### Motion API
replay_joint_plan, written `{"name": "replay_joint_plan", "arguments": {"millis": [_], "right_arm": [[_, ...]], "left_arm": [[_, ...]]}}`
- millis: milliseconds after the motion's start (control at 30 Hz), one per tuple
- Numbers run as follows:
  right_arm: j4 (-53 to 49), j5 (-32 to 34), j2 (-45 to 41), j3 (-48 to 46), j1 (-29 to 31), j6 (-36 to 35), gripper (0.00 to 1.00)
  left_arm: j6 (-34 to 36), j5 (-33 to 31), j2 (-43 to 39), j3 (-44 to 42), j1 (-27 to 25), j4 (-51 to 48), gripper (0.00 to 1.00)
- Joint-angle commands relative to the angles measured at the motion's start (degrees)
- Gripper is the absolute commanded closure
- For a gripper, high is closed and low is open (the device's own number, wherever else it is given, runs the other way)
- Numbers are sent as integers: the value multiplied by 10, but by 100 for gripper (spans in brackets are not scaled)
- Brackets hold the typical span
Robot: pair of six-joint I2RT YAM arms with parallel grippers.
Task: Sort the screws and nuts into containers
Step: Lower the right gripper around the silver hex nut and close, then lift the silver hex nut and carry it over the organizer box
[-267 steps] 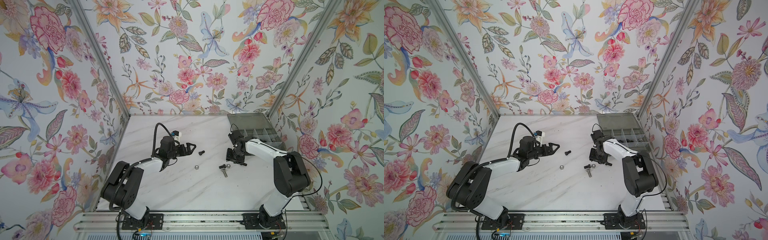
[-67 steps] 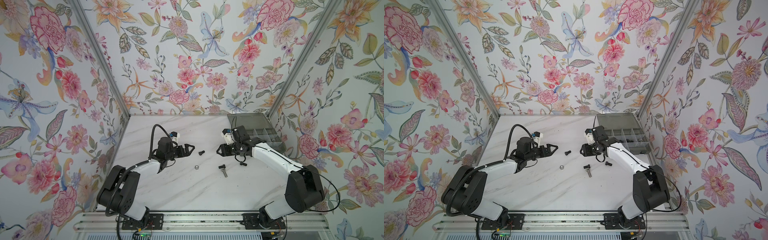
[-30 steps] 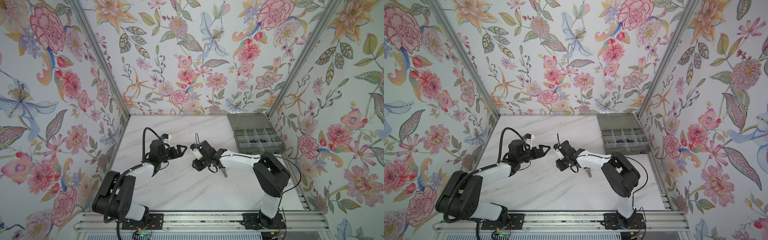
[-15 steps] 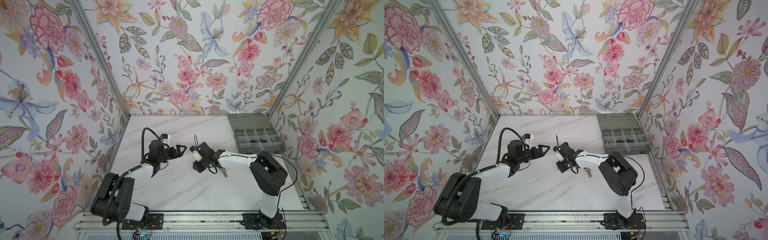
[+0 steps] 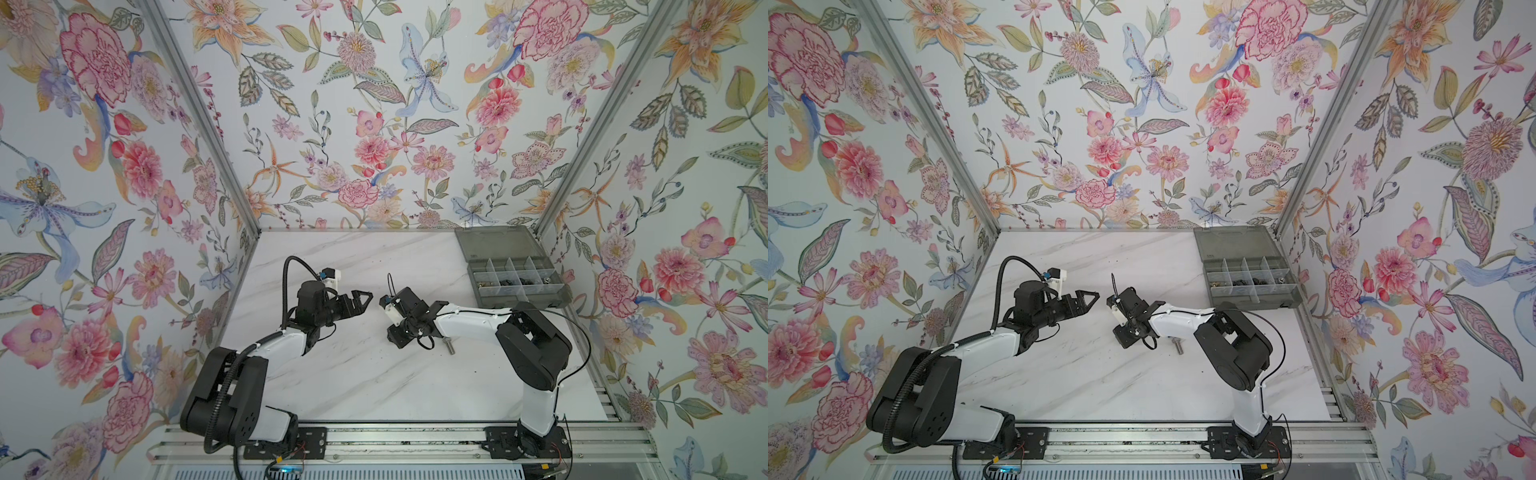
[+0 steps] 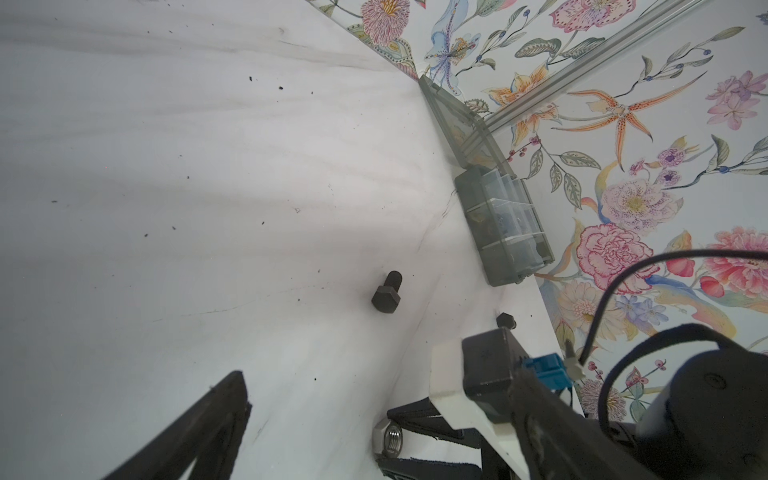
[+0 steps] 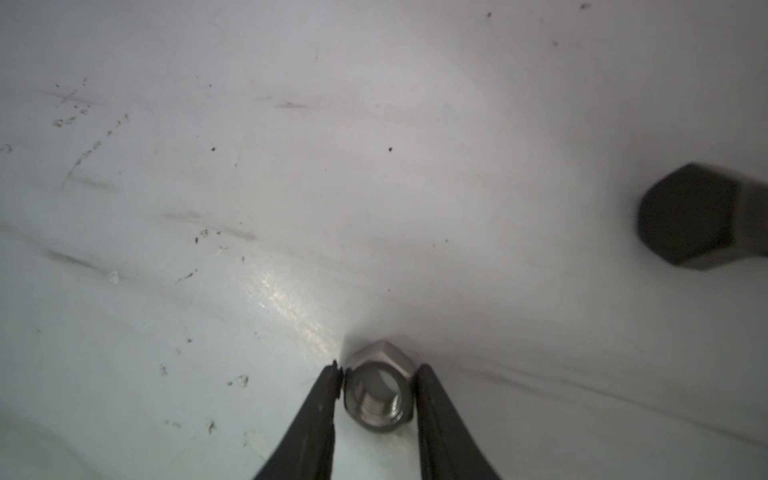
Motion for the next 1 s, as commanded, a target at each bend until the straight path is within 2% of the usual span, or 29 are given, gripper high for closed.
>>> {"name": "replay_joint_plan", "arguments": {"millis": [0,233,533,700,967], "right_arm": [[-10,10,12,-10,4,-2,70],[-9,12,7,-20,0,0,92],[9,-31,-63,-46,-41,5,99],[17,-77,-136,-63,-111,13,99],[-10,-81,-206,-49,-275,7,100]], "left_arm": [[7,-1,-7,-8,7,0,0],[6,2,-8,-14,12,5,1],[1,8,-8,-25,18,18,1],[0,11,-8,-26,22,24,1],[-2,13,-13,-26,23,30,1]]}}
